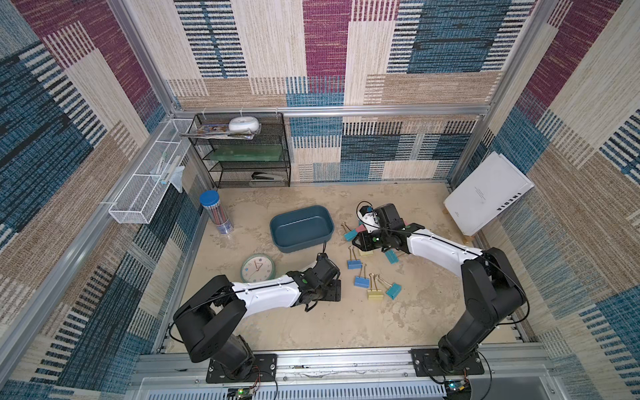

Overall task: Put the binder clips in the storage box
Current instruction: Move the distractor to the center of the board.

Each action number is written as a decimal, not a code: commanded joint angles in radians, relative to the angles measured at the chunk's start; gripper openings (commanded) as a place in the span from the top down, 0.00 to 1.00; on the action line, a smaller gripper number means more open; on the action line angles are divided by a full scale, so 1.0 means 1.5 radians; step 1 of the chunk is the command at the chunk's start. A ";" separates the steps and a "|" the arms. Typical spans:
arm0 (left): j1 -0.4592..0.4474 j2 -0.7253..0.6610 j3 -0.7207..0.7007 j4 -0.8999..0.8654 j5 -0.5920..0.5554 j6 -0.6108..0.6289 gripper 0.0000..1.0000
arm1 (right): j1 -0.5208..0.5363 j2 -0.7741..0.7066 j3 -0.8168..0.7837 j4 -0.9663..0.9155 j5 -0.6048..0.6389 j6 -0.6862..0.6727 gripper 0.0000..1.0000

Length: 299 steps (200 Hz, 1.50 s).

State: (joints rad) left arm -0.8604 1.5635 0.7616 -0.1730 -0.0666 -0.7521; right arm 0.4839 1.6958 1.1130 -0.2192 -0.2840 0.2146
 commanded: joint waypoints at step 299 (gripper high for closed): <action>0.412 -0.203 -0.125 -0.079 -0.106 0.041 0.20 | 0.024 0.437 0.502 -0.084 -0.108 0.021 0.65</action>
State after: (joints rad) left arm -0.2516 1.2701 0.5396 -0.3004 -0.2539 -0.7437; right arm 0.5175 2.3344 1.8404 -0.3107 -0.4568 0.2417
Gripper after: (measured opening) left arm 0.790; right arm 0.410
